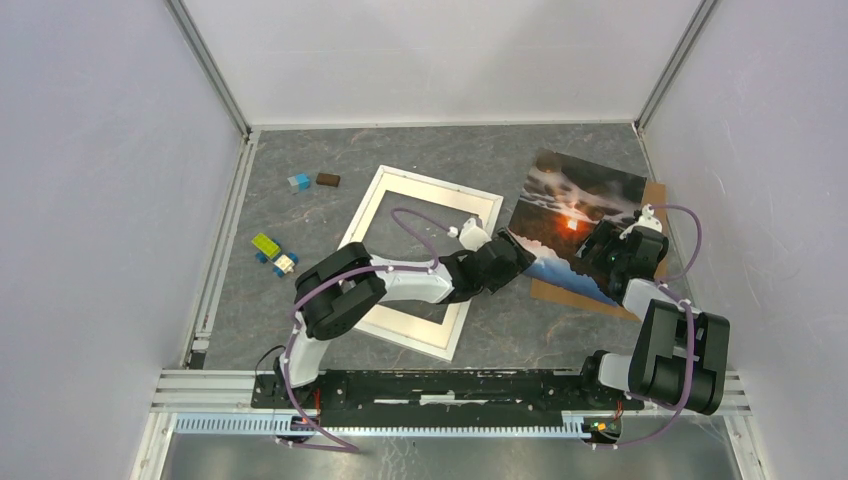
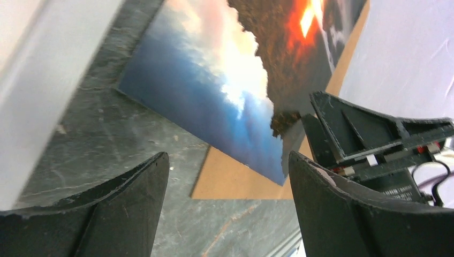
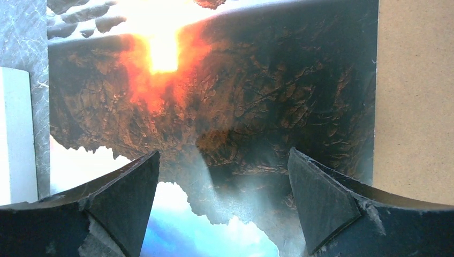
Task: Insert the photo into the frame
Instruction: Pick up the photo at the center of the board.
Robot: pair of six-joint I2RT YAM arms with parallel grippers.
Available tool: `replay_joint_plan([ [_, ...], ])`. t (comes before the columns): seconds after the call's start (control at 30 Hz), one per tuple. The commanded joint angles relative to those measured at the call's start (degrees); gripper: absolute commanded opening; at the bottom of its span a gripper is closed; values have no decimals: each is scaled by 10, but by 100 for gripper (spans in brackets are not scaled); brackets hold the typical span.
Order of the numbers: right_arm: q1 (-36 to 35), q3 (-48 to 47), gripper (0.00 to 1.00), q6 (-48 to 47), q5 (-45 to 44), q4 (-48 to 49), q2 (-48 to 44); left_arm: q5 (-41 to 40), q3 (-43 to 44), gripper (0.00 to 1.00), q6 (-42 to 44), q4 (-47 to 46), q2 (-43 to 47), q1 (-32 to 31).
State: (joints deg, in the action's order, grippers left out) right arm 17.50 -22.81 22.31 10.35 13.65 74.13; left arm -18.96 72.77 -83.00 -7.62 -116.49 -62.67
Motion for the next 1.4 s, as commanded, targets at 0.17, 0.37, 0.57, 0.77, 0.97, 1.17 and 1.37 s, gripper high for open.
replay_joint_plan([
  [0.17, 1, 21, 94, 13, 28, -20, 9, -95, -26, 88, -87, -53, -24, -11],
  [0.37, 1, 24, 94, 9, 22, -24, 3, -131, -37, 83, -79, -94, -45, -11],
  [0.57, 1, 15, 93, 1, 6, -37, -3, -141, -38, 76, -64, -157, -70, -8],
  [0.77, 1, 10, 93, -5, 5, -40, 4, -120, -64, 67, -58, -250, -84, -3],
  [0.97, 1, 8, 93, -9, 0, -45, 14, -103, -78, 64, -55, -299, -91, 10],
  [1.17, 1, 10, 93, -17, -15, -51, -1, -94, -73, 59, -62, -325, -101, 26],
  [1.37, 1, 12, 93, -19, -13, -53, 18, -70, -31, 57, -97, -315, -126, 33],
])
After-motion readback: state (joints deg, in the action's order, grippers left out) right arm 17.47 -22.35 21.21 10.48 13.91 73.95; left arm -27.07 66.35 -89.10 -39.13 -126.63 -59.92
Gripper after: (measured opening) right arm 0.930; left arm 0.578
